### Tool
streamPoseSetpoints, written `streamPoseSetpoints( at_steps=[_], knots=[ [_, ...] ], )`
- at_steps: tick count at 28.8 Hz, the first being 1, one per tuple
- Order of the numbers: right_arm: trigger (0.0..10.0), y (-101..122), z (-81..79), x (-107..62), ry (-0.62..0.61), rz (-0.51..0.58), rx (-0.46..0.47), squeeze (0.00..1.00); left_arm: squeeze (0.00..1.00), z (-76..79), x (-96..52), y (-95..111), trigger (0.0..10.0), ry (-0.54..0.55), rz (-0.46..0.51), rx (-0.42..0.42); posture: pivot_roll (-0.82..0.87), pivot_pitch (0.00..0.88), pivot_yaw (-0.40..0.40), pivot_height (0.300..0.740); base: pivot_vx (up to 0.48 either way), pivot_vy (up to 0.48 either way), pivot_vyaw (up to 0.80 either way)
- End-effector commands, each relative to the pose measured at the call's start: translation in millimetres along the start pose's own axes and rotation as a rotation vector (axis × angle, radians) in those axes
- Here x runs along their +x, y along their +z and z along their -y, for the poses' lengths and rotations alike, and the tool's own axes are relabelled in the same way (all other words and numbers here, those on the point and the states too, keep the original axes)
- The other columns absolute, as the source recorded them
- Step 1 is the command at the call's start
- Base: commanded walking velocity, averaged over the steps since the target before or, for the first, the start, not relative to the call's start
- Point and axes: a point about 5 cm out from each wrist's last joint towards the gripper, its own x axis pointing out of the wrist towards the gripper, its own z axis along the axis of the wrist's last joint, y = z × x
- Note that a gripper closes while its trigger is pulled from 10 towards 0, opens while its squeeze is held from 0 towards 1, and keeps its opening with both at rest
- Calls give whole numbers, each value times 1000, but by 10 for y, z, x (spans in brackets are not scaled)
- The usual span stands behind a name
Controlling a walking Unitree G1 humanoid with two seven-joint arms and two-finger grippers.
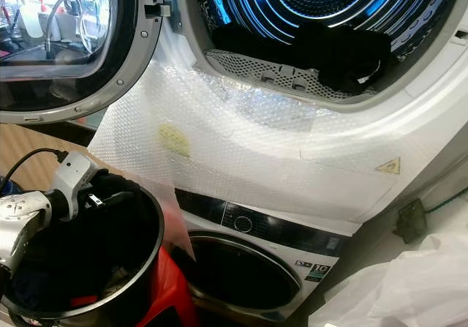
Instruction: Clothes washing
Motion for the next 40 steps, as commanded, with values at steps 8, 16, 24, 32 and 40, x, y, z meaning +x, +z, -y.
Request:
streamPoseSetpoints(
  at_steps=[8,16,24,32,40],
  knots=[
    [10000,20,29,0,-11,3,-7,0,0,38,-60,6,10000,39,-86,34,-41,112,-116,740,0,0,0],
    [10000,14,-22,4,-1,1,-7,0,0,106,-119,-96,10000,59,-200,24,-32,122,-112,740,0,0,0],
    [10000,-3,-21,2,-10,-2,-2,0,0,249,-36,-168,9373,44,-224,-5,-49,134,-108,740,0,0,0],
    [10000,-22,-6,-1,-19,-7,2,0,0,281,38,-185,0,81,-203,-46,-59,139,-104,740,0,0,0],
    [10000,-10,-16,1,-16,-2,5,0,0,327,65,-227,0,88,-199,-78,-59,140,-105,740,0,0,0]
  ],
)
